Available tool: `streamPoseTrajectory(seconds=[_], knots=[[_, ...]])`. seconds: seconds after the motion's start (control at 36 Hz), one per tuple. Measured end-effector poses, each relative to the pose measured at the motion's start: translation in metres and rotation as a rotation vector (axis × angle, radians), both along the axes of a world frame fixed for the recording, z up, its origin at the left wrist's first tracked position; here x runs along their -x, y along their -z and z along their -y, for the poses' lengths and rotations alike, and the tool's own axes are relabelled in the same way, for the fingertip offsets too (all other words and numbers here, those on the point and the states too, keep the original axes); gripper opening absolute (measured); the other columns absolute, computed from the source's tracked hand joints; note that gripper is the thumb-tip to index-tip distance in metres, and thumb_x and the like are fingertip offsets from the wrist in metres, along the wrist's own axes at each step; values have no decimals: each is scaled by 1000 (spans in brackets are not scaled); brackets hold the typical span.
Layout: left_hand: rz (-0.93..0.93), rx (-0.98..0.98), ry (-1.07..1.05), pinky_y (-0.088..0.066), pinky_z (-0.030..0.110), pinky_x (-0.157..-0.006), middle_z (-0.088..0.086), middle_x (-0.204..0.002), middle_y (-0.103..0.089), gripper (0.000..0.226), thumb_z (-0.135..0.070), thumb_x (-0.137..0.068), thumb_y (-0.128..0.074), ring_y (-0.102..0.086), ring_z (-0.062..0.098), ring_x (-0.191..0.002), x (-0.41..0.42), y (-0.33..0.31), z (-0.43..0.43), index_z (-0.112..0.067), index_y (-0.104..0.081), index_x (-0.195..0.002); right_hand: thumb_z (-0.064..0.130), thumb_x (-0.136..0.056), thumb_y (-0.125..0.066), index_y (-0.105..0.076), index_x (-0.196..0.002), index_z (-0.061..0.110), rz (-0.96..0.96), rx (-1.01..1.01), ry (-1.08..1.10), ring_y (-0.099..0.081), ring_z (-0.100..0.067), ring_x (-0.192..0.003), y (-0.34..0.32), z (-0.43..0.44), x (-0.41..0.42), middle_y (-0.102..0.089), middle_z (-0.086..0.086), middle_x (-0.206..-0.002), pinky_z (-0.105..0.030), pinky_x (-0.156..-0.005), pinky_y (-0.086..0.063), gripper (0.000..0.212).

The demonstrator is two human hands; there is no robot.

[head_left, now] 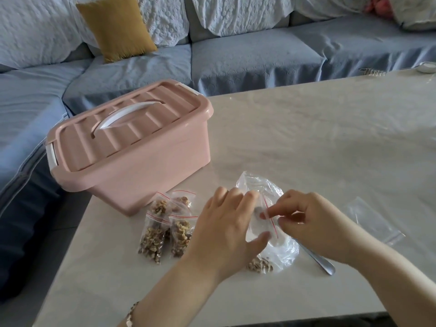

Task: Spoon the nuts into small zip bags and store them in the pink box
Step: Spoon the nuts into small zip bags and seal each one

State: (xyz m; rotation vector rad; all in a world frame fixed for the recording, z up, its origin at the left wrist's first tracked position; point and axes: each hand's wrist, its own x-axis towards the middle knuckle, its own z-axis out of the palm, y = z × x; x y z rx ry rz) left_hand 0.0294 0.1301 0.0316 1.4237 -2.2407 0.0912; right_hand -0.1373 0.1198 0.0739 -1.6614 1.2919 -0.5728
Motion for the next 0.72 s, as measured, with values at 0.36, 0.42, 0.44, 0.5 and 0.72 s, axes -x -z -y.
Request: streamPoseTrajectory(seconds=[0.36, 0.42, 0.44, 0.5, 0.72], knots=[[93, 53, -163, -35, 26, -67, -6, -74, -52, 45, -51, -66, -49, -35, 17, -76, 3, 2, -2, -20, -45, -98, 16, -78, -69, -72, -69, 25, 166, 21, 247, -52, 2, -47, 14, -16, -20, -69, 9, -64, -7, -49, -36, 13], [72, 51, -167, -32, 28, -67, -5, -75, -52, 45, -54, -69, -46, -35, 18, -77, 1, 4, -2, -20, -47, -98, 10, -80, -66, -73, -74, 17, 325, -103, 256, -59, -1, -55, 10, -15, -17, -72, 3, -67, -8, -55, -40, 11], [53, 50, -158, -32, 29, -68, -5, -76, -52, 45, -55, -70, -48, -35, 18, -78, -1, 5, -2, -19, -48, -97, 7, -81, -64, -72, -77, 13, 391, -166, 253, -61, -2, -57, 10, -14, -15, -73, 0, -69, -10, -57, -42, 10], [23, 44, -142, -33, 31, -69, -5, -78, -53, 47, -58, -71, -52, -37, 19, -78, -4, 7, -3, -19, -49, -97, 7, -85, -62, -70, -80, 9, 431, -230, 238, -59, -3, -59, 10, -13, -13, -73, -4, -73, -13, -56, -43, 10], [12, 40, -147, -31, 30, -70, -5, -78, -54, 40, -39, -62, -47, -38, 19, -81, -1, 13, -7, -21, -47, -98, 19, -83, -65, -71, -84, 21, 303, -262, 89, -69, -5, -74, 16, -19, -17, -74, 6, -75, -5, -62, -44, 6]])
